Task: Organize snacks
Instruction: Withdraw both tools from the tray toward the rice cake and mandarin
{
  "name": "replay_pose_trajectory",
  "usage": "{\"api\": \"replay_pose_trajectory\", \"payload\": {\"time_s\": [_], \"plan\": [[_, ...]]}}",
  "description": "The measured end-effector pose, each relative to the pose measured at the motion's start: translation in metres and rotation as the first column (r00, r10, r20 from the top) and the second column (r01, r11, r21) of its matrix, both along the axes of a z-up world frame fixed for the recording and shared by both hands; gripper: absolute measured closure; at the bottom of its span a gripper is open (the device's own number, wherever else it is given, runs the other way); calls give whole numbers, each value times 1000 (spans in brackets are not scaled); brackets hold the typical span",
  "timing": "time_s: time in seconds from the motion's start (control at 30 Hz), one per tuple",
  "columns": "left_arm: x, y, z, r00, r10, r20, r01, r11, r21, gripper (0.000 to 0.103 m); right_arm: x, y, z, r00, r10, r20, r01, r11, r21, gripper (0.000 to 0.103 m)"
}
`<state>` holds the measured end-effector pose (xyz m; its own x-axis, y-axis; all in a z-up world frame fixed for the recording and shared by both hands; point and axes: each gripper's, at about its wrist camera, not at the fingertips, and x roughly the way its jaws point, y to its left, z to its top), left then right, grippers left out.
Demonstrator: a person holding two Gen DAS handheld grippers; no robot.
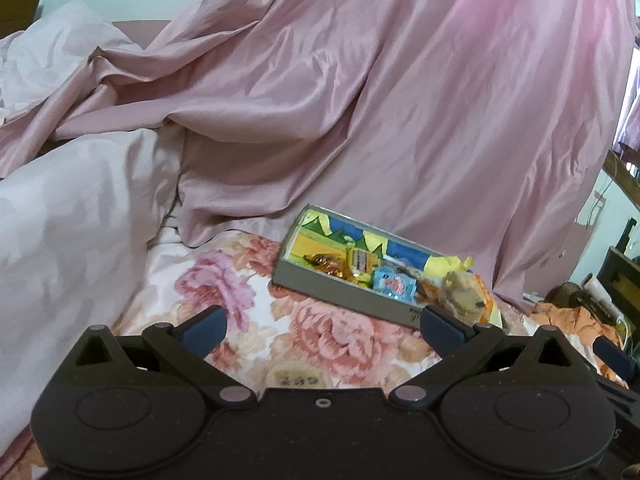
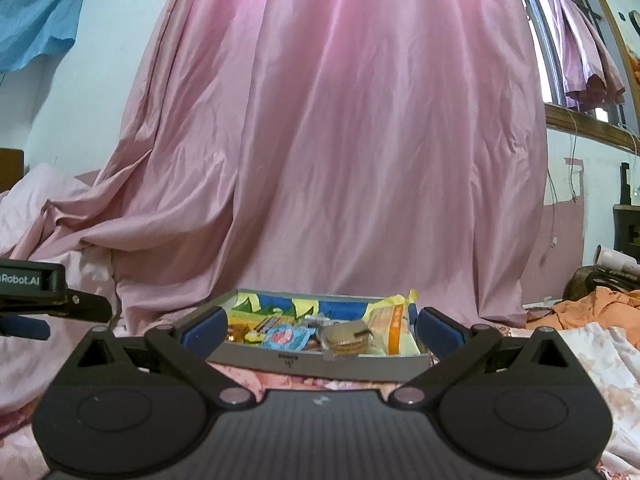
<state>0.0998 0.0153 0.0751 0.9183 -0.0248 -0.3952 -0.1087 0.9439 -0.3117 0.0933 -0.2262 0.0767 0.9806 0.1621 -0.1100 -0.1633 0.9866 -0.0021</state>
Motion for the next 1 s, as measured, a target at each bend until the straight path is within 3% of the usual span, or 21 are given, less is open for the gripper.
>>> {"api": "replay_pose_trajectory", "payload": {"time_s": [0.57, 1.0], "plan": [[-35, -1, -35, 997, -31, -67, 37, 996, 86, 1, -38, 12, -29, 995, 27, -95, -34, 997, -69, 0], [-37, 4, -74, 987, -26, -158, 51, 986, 158, 1, -34, 28, -67, 974, 42, -221, -76, 986, -148, 0]]}}
